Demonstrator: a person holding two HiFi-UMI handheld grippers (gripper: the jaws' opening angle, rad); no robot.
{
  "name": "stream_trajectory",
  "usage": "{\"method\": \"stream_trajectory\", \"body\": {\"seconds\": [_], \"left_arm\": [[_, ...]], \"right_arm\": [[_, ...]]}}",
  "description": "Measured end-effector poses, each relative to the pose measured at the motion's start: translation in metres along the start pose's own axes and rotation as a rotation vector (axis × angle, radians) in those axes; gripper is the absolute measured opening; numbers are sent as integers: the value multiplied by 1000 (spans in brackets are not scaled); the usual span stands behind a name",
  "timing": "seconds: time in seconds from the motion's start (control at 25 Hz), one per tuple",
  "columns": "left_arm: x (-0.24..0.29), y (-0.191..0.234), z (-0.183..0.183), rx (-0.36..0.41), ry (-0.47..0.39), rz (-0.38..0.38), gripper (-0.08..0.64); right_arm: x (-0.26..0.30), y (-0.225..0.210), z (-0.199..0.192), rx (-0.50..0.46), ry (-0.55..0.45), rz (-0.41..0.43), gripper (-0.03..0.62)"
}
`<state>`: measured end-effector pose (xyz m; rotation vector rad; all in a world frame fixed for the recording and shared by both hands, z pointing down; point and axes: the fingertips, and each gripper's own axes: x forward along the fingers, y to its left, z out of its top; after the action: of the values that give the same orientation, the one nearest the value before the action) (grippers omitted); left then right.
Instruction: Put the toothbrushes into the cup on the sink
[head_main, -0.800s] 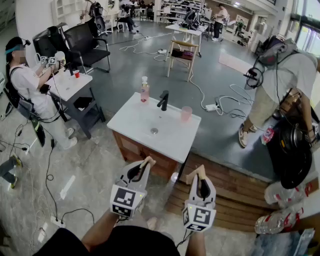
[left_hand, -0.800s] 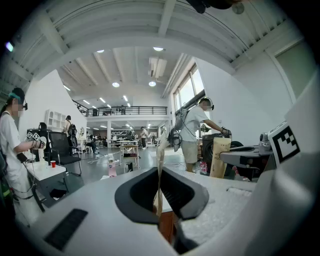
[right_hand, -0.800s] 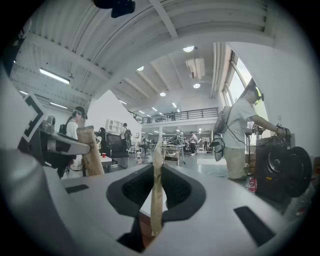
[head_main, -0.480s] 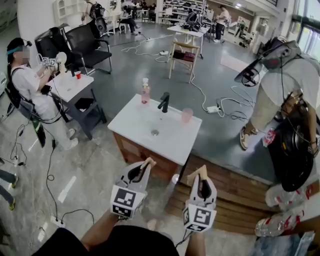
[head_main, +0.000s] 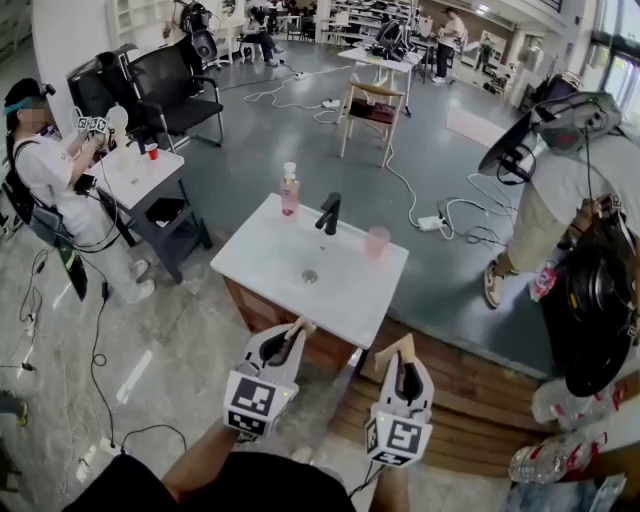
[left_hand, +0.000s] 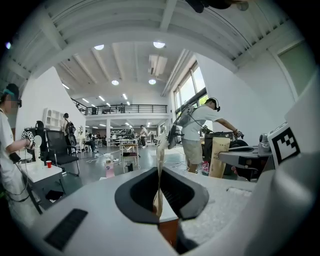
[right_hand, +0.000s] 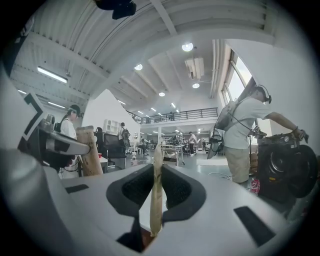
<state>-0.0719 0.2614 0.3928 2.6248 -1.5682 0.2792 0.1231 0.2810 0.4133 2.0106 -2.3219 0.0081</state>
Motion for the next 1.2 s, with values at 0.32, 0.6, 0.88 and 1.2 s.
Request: {"method": "stream_trajectory", "body": {"seconds": [0.32, 0.6, 0.88, 1.2], "left_arm": [[81, 49, 9, -12, 18, -55, 14], [145, 85, 13, -14, 42, -119, 12], [195, 114, 17, -2, 40, -190, 12], [239, 142, 17, -7, 36, -259, 12]], "right_arm": [[86, -2, 1, -10, 25, -35, 51], [152, -5, -1, 4, 48, -88, 51], [203, -4, -2, 13, 67, -149, 51], [237, -6, -1, 1, 76, -228, 51]]}}
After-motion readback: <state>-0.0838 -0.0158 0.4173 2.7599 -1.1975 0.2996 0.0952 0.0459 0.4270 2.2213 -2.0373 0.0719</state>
